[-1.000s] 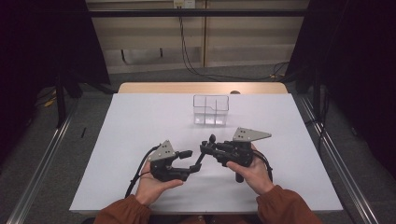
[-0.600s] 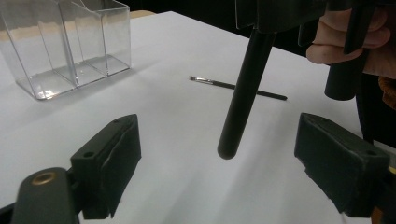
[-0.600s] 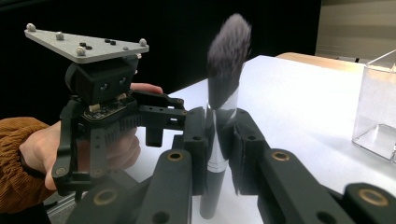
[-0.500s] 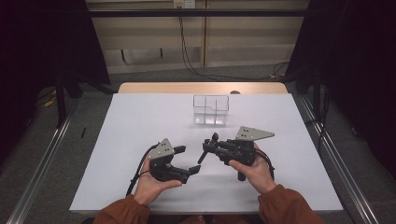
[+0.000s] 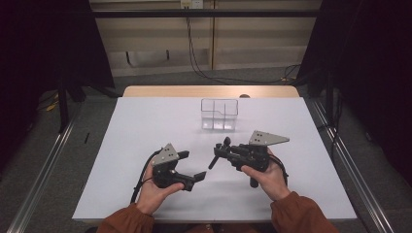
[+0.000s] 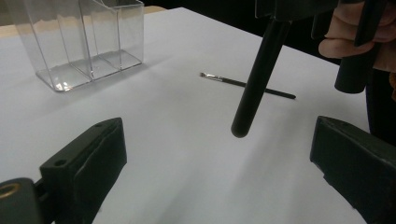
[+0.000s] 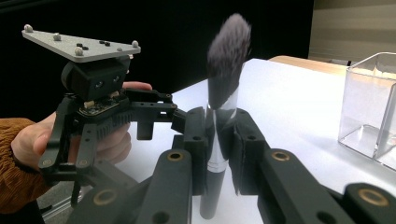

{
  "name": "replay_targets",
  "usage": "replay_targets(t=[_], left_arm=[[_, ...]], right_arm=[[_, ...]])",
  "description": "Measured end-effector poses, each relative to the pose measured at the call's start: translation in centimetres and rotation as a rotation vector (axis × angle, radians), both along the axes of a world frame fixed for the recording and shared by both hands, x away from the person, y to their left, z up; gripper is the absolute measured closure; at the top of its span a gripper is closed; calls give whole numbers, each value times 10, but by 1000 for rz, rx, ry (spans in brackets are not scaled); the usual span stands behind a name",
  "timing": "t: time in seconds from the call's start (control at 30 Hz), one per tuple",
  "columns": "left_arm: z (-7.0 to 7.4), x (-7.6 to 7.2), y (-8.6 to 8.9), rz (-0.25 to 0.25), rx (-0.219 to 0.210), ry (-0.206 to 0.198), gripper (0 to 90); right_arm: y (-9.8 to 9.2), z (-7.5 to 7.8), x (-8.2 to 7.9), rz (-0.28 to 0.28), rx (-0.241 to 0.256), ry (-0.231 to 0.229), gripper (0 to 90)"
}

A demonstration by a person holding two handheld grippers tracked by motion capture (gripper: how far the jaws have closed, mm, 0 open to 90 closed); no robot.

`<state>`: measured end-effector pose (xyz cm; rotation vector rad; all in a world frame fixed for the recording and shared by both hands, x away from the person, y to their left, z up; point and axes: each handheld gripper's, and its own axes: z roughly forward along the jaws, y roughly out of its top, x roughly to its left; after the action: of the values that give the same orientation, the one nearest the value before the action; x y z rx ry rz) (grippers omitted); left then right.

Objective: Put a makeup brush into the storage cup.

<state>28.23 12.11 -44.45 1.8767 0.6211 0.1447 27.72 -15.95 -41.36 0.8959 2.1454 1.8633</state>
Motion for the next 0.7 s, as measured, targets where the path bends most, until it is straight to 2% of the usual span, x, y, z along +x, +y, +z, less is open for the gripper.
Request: replay_targets(t=[0.2,0.23,0.3,0.43,0.53,0.6,0.7], left_arm=[[0,0,6,-10,6,1,34],[0,0,8,-11,-4,-4,34],[0,0,10,5,-13,4,34],[1,0,17,28,-15,-13,35],[2,0,23,57,-48,-7,36],[3,0,26,79,-46,-24,37],[4,-2,31,86,-36,-33,37]], right_arm=[[-4,1,0,-8,-3,-4,790],[-6,1,0,-12,1,-3,790],[-8,2,0,-16,-1,-2,790],[-15,3,1,-31,-11,-6,790],[-21,2,3,-46,-21,-6,790],[-23,1,4,-55,-20,-4,790],[-26,2,7,-67,-24,-5,790]])
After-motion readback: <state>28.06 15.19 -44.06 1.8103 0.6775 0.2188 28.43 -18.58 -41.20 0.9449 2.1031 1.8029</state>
